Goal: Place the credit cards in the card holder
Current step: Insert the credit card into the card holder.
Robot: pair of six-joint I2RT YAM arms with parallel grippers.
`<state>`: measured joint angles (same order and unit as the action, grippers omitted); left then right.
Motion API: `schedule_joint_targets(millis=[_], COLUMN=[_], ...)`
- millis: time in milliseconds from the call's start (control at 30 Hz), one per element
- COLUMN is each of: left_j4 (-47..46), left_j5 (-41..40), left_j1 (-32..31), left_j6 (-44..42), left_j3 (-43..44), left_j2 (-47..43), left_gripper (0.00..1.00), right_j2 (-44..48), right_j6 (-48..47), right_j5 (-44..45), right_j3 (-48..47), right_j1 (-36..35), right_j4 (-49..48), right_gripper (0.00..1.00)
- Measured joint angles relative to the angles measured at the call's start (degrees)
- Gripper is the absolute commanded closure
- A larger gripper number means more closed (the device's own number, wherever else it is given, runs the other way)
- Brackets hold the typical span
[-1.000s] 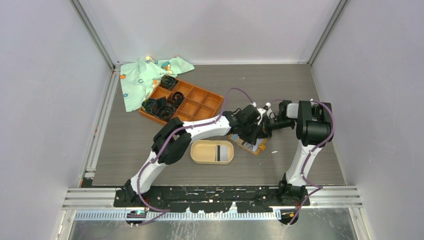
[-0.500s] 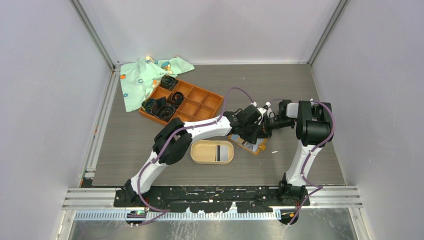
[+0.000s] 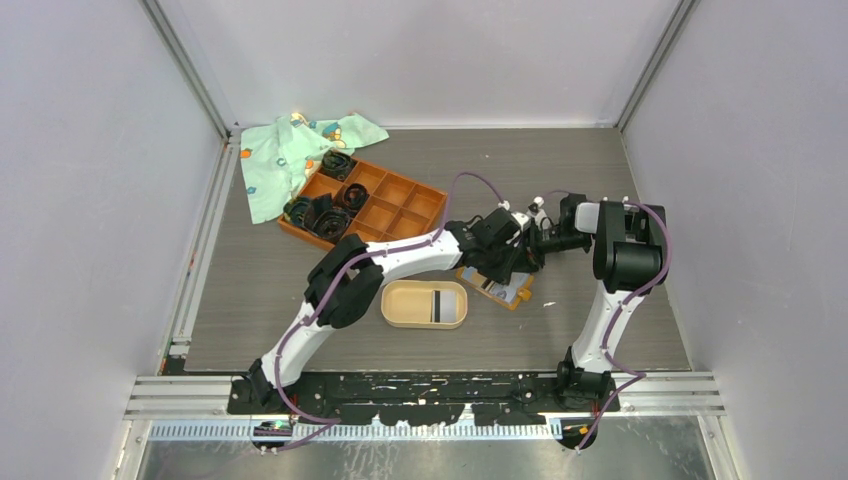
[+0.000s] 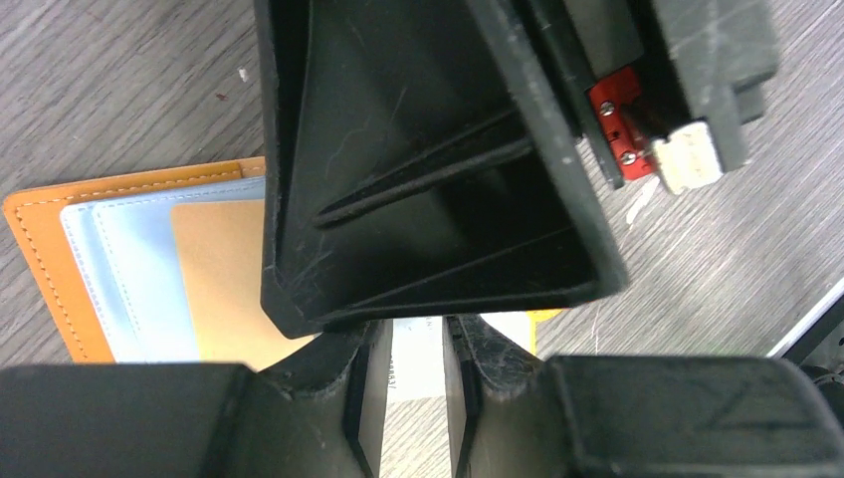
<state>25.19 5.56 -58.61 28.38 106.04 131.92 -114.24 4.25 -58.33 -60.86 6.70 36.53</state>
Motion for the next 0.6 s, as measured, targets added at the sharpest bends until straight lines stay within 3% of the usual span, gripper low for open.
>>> schedule_joint_targets(millis=[367,600], left_j4=[-0.81,-5.33], left_j5=[0.33,2.36], left_j1=[1.4,2.08], left_j6=[0.83,0.94], left_j3=[-1.99,-8.13], left_j2=[-0.52,-3.89], left_gripper=[0.72,0.72], right_j2=[2.8,3.72], right_j6=[-1.64,-3.32], right_j5=[2.25,3.23], right_j3=[-0.55,-0.55], right_j1=[0.15,0.11], right_j4=[-0.13,2.03], right_gripper=[0.43,0.42])
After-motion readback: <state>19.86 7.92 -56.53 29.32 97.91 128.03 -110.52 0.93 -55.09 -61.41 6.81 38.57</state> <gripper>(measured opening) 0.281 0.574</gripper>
